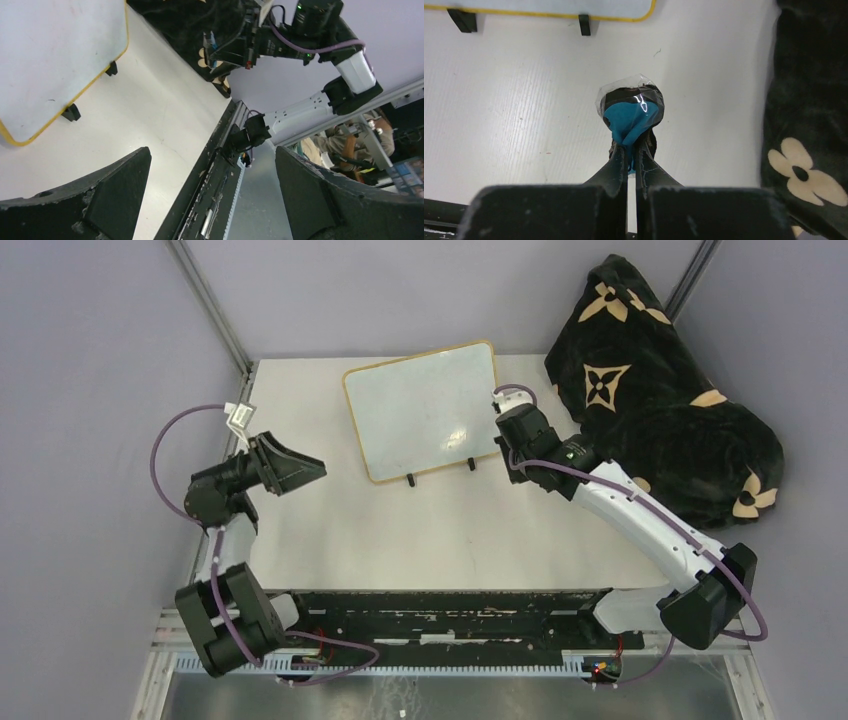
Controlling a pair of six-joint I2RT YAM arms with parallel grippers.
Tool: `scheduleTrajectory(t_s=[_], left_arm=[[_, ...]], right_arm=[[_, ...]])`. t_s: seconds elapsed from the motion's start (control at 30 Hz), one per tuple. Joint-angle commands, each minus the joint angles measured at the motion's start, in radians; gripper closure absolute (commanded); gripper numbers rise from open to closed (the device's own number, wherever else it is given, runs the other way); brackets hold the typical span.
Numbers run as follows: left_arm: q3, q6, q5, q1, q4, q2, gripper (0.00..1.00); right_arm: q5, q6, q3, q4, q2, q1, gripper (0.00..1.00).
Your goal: Erase the whiteboard
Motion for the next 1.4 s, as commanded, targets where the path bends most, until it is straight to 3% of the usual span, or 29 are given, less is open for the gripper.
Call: scheduleTrajectory(t_s=[0.0,0.17,0.27,0.47,0.6,0.7,0.83,1.0,1.1,1.13,1.17,1.2,1.27,1.37], left_arm=[[-0.073,-0.074,0.084,0.024,0.197,-0.185,0.01],[-0.078,-0.006,0.085,0.187,0.136,-0.383,0.01],[-0.069,0.24,0.084,0.322,-0.137,-0.46,0.01],[-0.018,0.36,0.08,0.647,-0.18,-0.472,0.01],[-0.03,0.336,0.081,0.735,-0.102,-0.419,0.01],[-0.062,0.351,0.079,0.739,-0.107,-0.424,0.01],[-0.04,0.723,0.069,0.738,-0.589,-0.451,0.01],[-0.01,0.819,-0.028,0.713,-0.694,-0.449,0.01],[0.09,1.051,-0.135,0.667,-1.023,-0.395,0.01],[0.16,1.267,-0.208,0.632,-1.31,-0.371,0.01],[0.271,1.589,-0.346,0.568,-1.684,-0.343,0.01],[0.333,1.796,-0.519,0.428,-1.888,-0.307,0.01],[0.339,1.868,-0.732,0.196,-1.945,-0.265,0.01],[0.311,1.827,-0.896,0.043,-1.874,-0.26,0.01]], right_arm=[[0.001,0.046,-0.046,0.034,-0.031,0.002,0.99],[0.026,0.071,-0.097,0.064,0.007,0.003,0.99],[0.036,0.099,-0.116,0.058,0.052,0.001,0.99],[0.016,0.142,-0.197,0.093,0.096,-0.008,0.99],[-0.008,0.167,-0.251,0.124,0.144,-0.036,0.99],[-0.035,0.177,-0.287,0.161,0.178,-0.049,0.99],[-0.05,0.179,-0.297,0.193,0.213,-0.056,1.0],[-0.041,0.181,-0.275,0.197,0.249,-0.068,0.99],[-0.029,0.179,-0.264,0.195,0.268,-0.071,1.0],[-0.025,0.178,-0.262,0.195,0.271,-0.073,0.99],[-0.022,0.177,-0.262,0.195,0.272,-0.075,0.99],[-0.019,0.175,-0.262,0.195,0.273,-0.077,0.99],[-0.019,0.173,-0.261,0.2,0.269,-0.084,0.99],[-0.023,0.175,-0.263,0.205,0.259,-0.097,0.99]])
